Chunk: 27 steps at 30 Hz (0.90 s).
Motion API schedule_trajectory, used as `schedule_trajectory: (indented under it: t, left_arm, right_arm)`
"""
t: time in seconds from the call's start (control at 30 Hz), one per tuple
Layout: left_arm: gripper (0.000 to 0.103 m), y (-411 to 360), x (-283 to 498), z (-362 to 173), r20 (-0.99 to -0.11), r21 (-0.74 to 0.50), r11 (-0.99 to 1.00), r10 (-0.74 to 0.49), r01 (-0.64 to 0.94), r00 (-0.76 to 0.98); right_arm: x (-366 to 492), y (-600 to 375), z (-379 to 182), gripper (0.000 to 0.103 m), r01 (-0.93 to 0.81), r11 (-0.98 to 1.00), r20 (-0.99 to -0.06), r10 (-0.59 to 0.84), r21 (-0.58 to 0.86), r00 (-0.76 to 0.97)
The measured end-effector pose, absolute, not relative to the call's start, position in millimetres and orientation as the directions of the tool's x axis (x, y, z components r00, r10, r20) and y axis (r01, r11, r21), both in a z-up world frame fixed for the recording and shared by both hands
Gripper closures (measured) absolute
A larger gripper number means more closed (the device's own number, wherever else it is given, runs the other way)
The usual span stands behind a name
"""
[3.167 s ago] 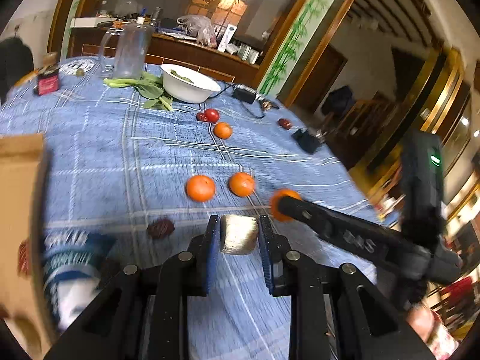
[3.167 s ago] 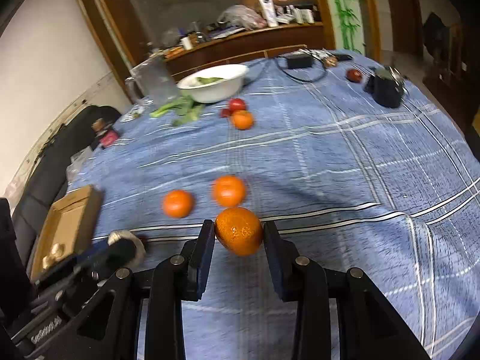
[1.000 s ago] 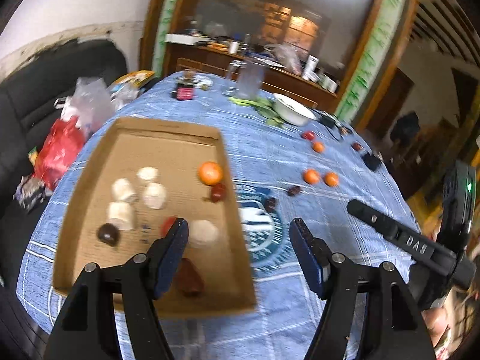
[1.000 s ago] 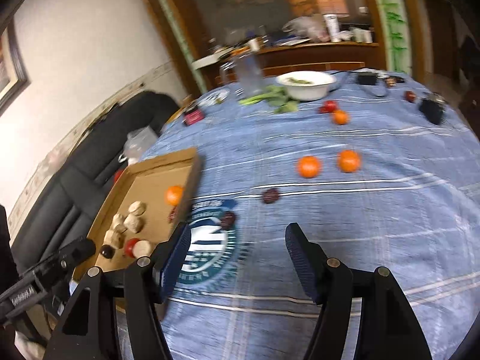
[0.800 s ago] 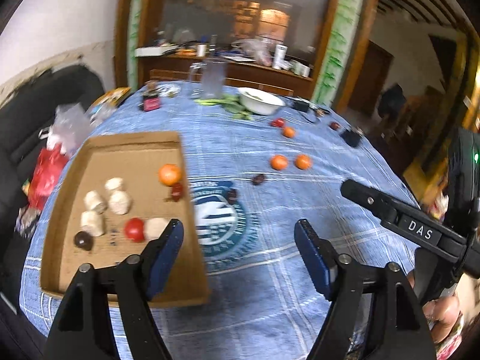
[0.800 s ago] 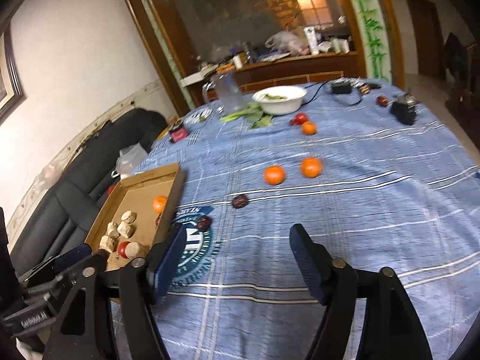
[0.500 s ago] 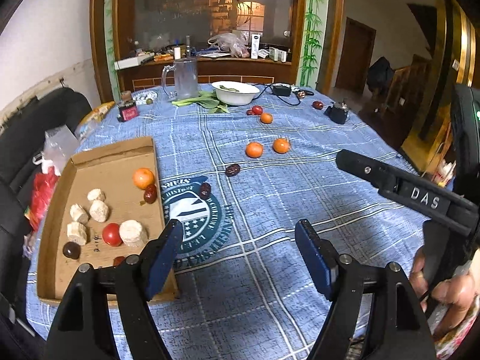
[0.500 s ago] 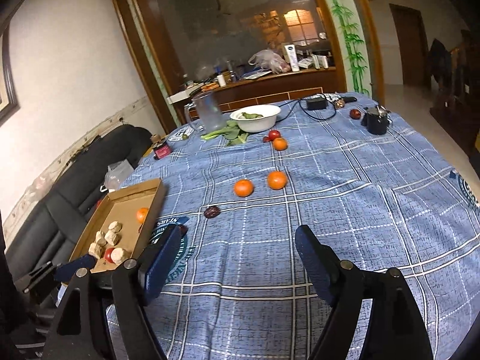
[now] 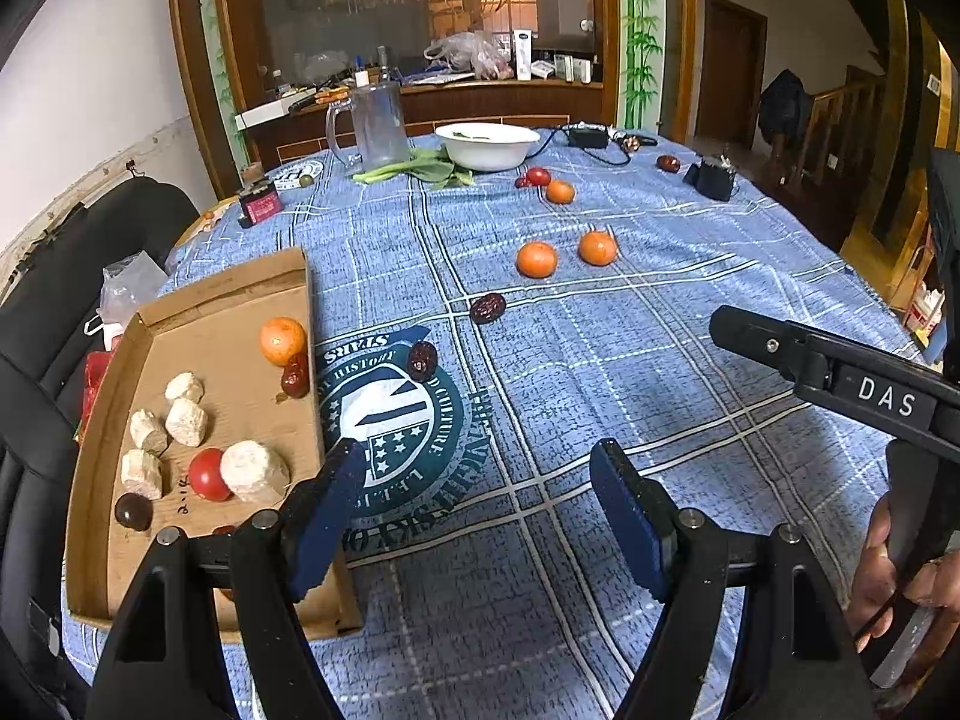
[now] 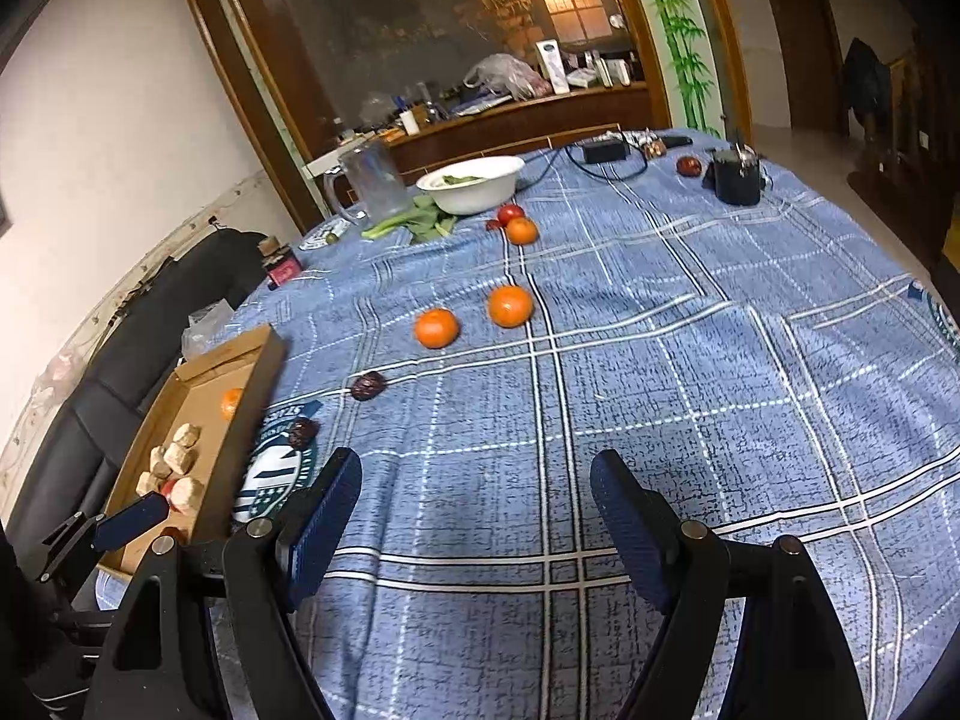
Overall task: Organize fruits
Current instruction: 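Move both tools back from the box toward the remaining oranges, then grasp an orange with left tool while right tool grasps another orange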
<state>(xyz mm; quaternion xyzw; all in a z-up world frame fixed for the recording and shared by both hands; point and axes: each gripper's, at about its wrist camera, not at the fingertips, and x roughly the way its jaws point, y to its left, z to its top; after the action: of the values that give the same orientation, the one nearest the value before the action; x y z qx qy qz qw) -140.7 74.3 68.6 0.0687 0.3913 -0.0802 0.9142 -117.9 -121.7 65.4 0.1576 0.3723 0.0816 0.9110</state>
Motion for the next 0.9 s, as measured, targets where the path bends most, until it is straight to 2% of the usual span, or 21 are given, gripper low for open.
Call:
schedule_trajectory:
  t: [0.43,0.63,0.9]
  left_arm:
    - [0.027,68,-94,42,-0.786,0.057,0.979,-0.076,0.195,0.613]
    - [0.027,68,-68,38,-0.809,0.023,0.981,-0.094,0.191,0.581]
    - [0.027,73,-26,43,-0.828,-0.064,0.983,-0.148,0.172,0.541]
  right_arm:
    - [-72,-125,53,0.02,-0.054,0.955,-0.712,0.253,0.29,0.655]
    - [-32,-130,51,0.021,-0.065,0.966,-0.759,0.238,0.252,0.606]
    - [38,-135,48,0.021,-0.066,0.968,-0.768,0.233,0.243,0.596]
